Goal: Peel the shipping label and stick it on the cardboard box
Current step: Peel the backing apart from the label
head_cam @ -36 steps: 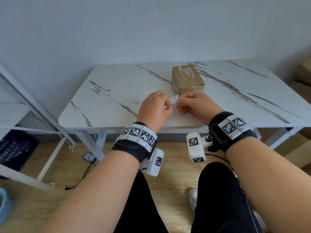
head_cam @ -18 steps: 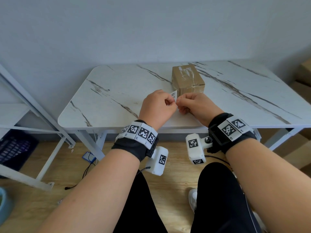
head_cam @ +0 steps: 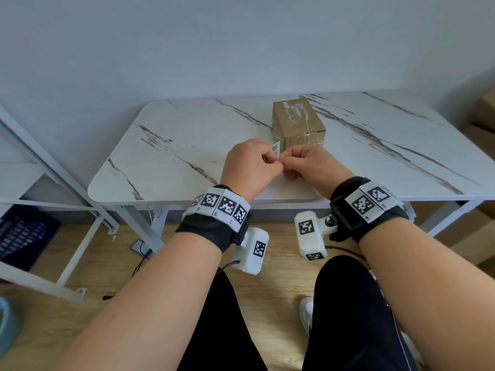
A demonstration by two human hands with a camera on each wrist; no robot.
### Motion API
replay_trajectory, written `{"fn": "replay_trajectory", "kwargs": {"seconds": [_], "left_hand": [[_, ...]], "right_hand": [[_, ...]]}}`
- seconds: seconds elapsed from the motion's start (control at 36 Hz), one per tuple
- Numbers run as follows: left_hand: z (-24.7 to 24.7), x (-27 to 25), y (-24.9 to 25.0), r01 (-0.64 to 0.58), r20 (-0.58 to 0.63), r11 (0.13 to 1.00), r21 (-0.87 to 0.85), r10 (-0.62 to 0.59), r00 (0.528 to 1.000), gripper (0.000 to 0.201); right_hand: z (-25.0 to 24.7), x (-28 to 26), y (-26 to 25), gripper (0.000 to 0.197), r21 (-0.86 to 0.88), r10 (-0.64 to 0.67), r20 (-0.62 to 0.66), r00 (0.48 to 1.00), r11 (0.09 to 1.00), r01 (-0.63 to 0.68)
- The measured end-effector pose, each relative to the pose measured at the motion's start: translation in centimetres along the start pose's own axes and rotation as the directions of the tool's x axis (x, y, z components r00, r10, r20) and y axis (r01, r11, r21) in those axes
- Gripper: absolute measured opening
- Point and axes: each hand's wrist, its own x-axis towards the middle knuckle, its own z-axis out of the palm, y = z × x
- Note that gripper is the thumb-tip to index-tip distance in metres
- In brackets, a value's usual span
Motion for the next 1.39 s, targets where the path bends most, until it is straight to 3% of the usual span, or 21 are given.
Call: {"fn": "replay_trajectory", "kwargs": {"seconds": [0.17,0.39,0.56,0.72,0.92,1.39], "left_hand": [[0.1,0.1,0.1,-0.022,-0.005,0.999,0.024,0.022,1.000,0.008],[-0.1,0.3,-0.2,-0.029,0.016,1.000,-0.010,0.029,0.999,0.009],[-0.4,0.2,-0.4,0.012,0.042,0.994,-0.107,-0.008,0.999,0.010],[-0.7,0.2,-1.0,0.127,0.110,0.968,-0.217,-0.105,0.988,0.011],[-0.9,0.2,-0.7,0.137,0.104,0.976,-0.170,-0.121,0.987,0.016],[-0.4,0.6,0.0,0.125,0.109,0.985,-0.117,-0.112,0.988,0.009]], "right_hand": [[0.1,0.1,0.1,0.016,-0.021,-0.010,0.003,1.000,1.000,0.010],[0.0,0.0,-0.1,0.011,-0.020,-0.014,0.019,1.000,1.000,0.014],[0.0,-0.1,0.0,0.012,-0.014,-0.016,0.024,1.000,1.000,0.016],[0.0,0.0,0.3,0.008,-0.024,-0.024,0.026,0.999,0.999,0.024],[-0.3,0.0,0.4,0.014,-0.010,-0.018,0.030,0.999,1.000,0.018],[-0.4,0.1,0.4,0.007,-0.064,-0.017,0.074,0.997,0.998,0.022]]}}
